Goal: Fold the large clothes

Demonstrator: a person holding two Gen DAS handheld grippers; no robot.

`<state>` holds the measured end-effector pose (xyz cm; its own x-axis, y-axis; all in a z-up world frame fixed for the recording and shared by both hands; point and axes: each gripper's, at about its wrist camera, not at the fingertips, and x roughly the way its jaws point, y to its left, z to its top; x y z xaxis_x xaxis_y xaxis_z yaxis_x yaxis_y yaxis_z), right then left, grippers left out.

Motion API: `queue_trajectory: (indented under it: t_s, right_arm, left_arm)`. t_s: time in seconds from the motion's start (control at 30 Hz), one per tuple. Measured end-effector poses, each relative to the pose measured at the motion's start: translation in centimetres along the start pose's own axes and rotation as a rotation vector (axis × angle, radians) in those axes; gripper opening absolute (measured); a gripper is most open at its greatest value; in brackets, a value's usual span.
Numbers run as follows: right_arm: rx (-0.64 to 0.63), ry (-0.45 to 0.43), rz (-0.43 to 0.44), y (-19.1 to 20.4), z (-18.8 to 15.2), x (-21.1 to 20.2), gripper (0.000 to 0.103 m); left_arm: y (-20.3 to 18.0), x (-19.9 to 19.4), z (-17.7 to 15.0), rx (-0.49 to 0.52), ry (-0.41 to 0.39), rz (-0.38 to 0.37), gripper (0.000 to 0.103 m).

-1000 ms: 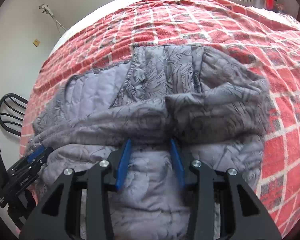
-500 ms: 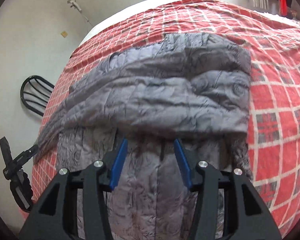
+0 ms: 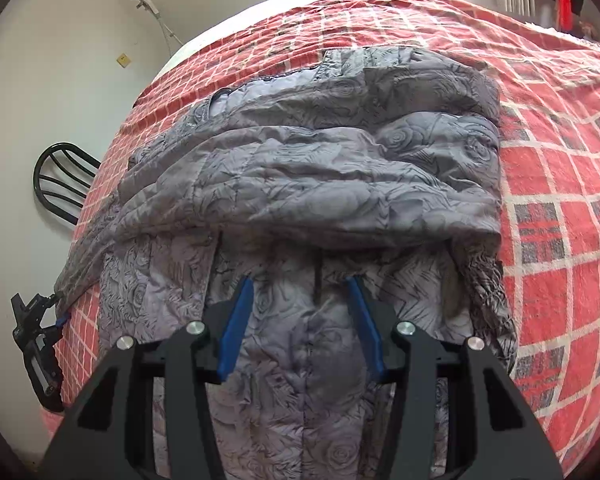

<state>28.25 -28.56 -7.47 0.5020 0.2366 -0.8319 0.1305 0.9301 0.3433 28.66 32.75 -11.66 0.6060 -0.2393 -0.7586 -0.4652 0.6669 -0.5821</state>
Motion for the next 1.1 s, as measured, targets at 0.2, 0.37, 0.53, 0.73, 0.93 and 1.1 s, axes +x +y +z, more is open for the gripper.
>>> queue_trajectory:
  t_s: [0.2,0.37,0.53,0.73,0.93,1.1]
  right_arm:
    - [0.012,0.001,-0.006,-0.5,-0.1,0.4,0.049]
    - [0.008,0.001,-0.014,-0.5,-0.4,0.5,0.049]
    - [0.02,0.03,-0.026,-1.0,-0.4,1.9,0.049]
    - [0.032,0.029,-0.016,-1.3,-0.4,1.8,0.048]
    - [-0.002,-0.022,-0.006,-0.7,-1.5,-1.6,0.049]
    - [-0.008,-0.038,-0.021,-0.7,-2.6,-2.8,0.049]
  left_arm:
    - [1.8,0.4,0.7,-0.068,-0.027,-0.06,0.011]
    - [0.9,-1.8,-0.1,-0.002,-0.109,-0.063,0.007]
    - [2.1,1.1,0.4,-0.053,-0.026,-0.02,0.007]
    - [-0.2,0.1,0.5,-0.007,-0.081,-0.007,0.007]
    - [-9.5,-5.2,-1.7,0.239,-0.266,-0.043,0.006]
    - [-19.3,-5.7,-7.8,0.529,-0.3,-0.069,0.006]
